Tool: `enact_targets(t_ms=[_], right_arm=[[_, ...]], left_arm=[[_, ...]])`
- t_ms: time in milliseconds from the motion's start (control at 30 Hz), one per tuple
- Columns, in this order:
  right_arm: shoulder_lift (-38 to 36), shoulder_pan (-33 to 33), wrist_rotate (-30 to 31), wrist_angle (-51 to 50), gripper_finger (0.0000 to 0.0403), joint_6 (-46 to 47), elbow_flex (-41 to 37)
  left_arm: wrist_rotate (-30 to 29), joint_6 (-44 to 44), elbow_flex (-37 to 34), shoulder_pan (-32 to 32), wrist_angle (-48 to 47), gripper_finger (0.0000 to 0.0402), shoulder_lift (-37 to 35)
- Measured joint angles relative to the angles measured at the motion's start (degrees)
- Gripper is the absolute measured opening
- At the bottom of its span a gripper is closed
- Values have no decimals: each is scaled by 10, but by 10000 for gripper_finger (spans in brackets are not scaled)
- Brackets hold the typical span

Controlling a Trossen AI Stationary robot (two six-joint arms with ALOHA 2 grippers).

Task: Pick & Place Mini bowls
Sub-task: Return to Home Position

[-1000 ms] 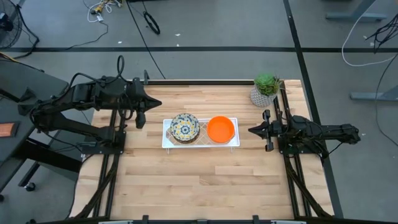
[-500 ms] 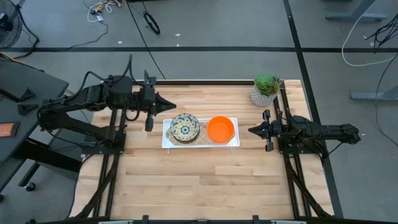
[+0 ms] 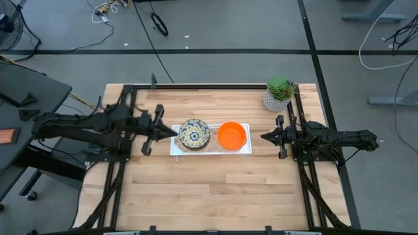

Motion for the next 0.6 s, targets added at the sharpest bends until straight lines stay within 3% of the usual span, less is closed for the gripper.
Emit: enact_targets(t_ms=[367,600], right_arm=[[0,0,0,0,16,0,0],[0,0,0,0,16,0,0]], left_arm=[[19,2,-188,-66,42,14,-184],[51,19,-269,-96,121,14,-236]])
